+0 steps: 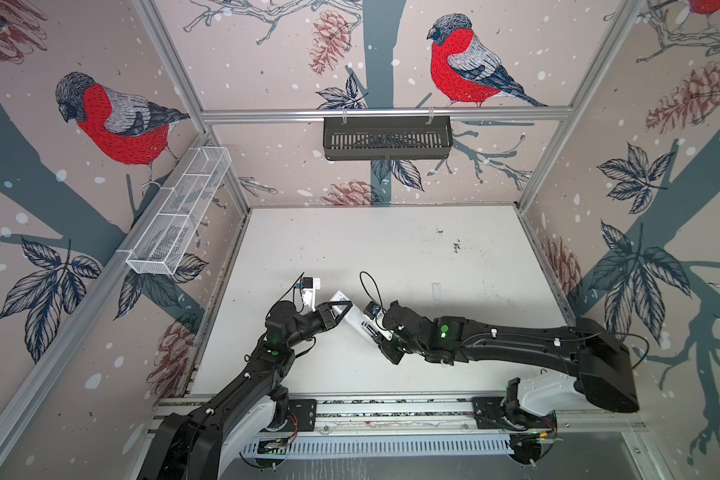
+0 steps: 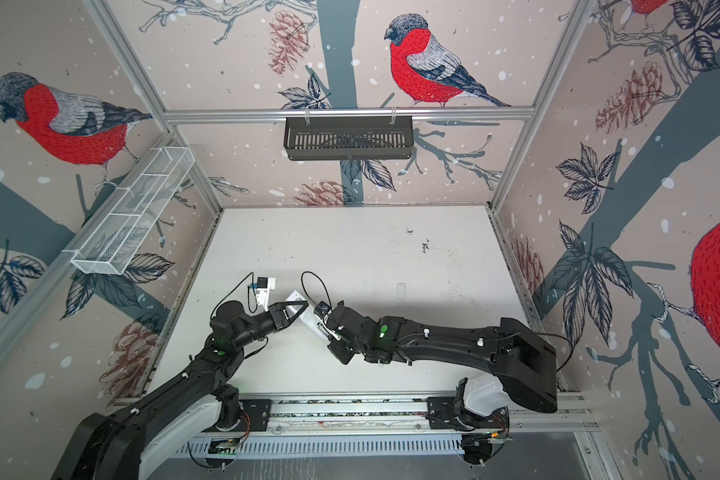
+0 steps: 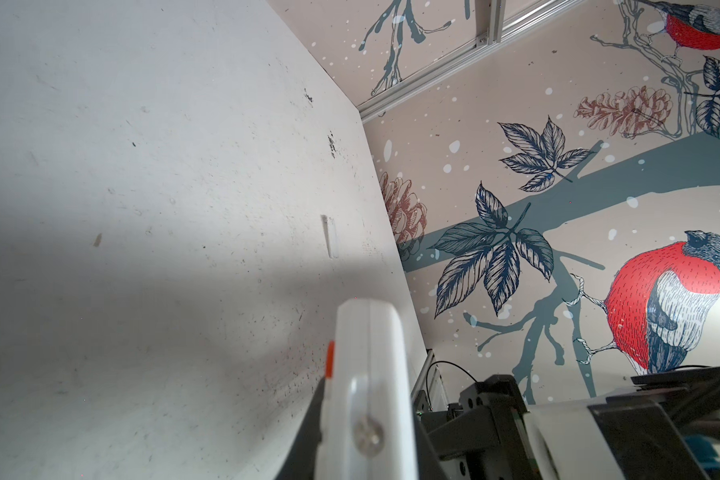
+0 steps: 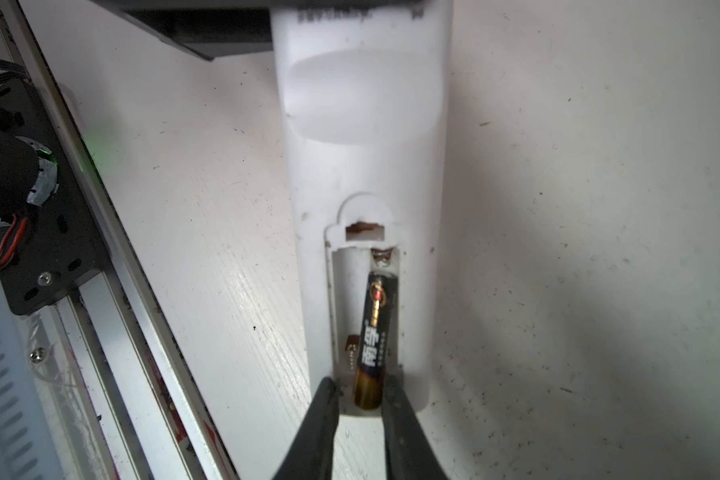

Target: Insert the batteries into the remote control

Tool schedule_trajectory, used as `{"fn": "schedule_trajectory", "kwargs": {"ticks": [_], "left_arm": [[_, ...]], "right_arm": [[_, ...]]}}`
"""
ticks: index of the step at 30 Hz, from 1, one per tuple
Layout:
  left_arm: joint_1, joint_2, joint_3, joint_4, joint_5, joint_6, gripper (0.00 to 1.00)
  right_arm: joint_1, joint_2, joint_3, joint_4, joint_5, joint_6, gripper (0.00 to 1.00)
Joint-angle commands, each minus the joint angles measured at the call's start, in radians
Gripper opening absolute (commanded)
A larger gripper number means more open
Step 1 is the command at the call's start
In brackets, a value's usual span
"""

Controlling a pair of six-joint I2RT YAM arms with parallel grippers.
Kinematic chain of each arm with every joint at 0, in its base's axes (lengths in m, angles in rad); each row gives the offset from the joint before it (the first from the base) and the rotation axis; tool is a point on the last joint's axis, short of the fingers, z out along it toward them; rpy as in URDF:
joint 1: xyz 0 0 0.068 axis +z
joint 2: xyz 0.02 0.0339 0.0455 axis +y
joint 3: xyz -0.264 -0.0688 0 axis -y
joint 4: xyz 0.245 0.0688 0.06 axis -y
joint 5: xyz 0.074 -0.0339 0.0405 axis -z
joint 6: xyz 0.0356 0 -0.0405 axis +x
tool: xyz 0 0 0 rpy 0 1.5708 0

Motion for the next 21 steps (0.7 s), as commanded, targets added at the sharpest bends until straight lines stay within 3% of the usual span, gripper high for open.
{"fn": "schedule_trajectory", "kwargs": {"ticks": [1,7,15,21], "left_arm": [[0.011,0.005,-0.004,0.105,0.02,-0.021,0.0],[0.02,0.013,-0.007,0.106,0.024,-0.024,0.0],[0.024,0.025,-0.012,0.133,0.039,-0.039,0.0],[0.023,0.021,-0.014,0.131,0.045,-0.041,0.0]], "right_arm": [[0.004,0.001,0.017,-0.02,-0.012,-0.019,0.23],[0.0,-0.003,0.033,-0.035,0.006,-0.02,0.24],[-0.013,-0.037,0.032,-0.032,-0.042,-0.046,0.35],[-0.044,-0.055,0.018,-0.032,-0.06,-0.054,0.38]]}}
